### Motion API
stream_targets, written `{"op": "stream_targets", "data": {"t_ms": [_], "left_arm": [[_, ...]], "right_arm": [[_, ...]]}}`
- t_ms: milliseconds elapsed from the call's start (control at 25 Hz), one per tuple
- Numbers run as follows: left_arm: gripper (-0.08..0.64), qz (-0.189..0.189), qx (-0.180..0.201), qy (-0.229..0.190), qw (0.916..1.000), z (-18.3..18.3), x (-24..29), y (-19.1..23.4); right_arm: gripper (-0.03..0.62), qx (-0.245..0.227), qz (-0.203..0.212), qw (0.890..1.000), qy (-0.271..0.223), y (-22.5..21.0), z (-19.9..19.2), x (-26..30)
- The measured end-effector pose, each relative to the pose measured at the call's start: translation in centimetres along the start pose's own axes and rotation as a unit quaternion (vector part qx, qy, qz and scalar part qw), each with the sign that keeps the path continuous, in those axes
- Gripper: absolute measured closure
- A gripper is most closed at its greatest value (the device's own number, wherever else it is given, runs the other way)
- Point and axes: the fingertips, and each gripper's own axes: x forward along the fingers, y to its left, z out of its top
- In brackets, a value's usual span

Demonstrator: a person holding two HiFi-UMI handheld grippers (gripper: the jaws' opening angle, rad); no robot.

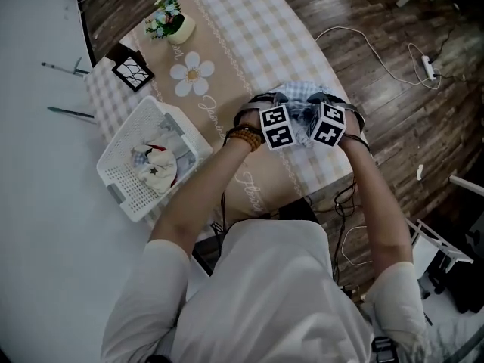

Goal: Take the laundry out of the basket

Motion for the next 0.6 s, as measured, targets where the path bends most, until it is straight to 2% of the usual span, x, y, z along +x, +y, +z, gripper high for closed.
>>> {"op": "stream_targets", "data": {"t_ms": [80, 160, 280, 360, 440, 520, 600], "left_arm": [[0.38, 0.024, -0.031, -0.027, 0.9989, 0.6, -2.6, 1.1], [0.382, 0.048, -0.076, -0.068, 0.9937, 1.6, -5.9, 2.3], [0.404, 0.077, -0.15, -0.146, 0.9748, 3.3, -11.6, 3.3], [0.44, 0.085, -0.2, -0.206, 0.9542, 4.1, -15.6, 3.3], [0.49, 0.093, -0.239, -0.264, 0.9297, 4.7, -19.6, 3.0], [0.545, 0.112, -0.265, -0.316, 0.9042, 5.1, -23.5, 2.7], [0.552, 0.138, -0.285, -0.363, 0.8765, 5.1, -27.3, 2.2]], "right_arm": [[0.414, 0.02, -0.016, 0.999, -0.028, -0.9, 1.2, -2.3], [0.414, 0.044, -0.028, 0.997, -0.063, -1.5, 2.6, -4.9], [0.416, 0.091, -0.044, 0.986, -0.131, -1.7, 5.1, -9.5], [0.441, 0.125, -0.057, 0.973, -0.184, -1.7, 7.0, -12.9], [0.49, 0.151, -0.073, 0.958, -0.233, -1.4, 8.8, -16.4], [0.517, 0.173, -0.09, 0.939, -0.284, -1.1, 10.5, -19.8], [0.542, 0.194, -0.1, 0.916, -0.335, -0.7, 12.2, -23.0]]}}
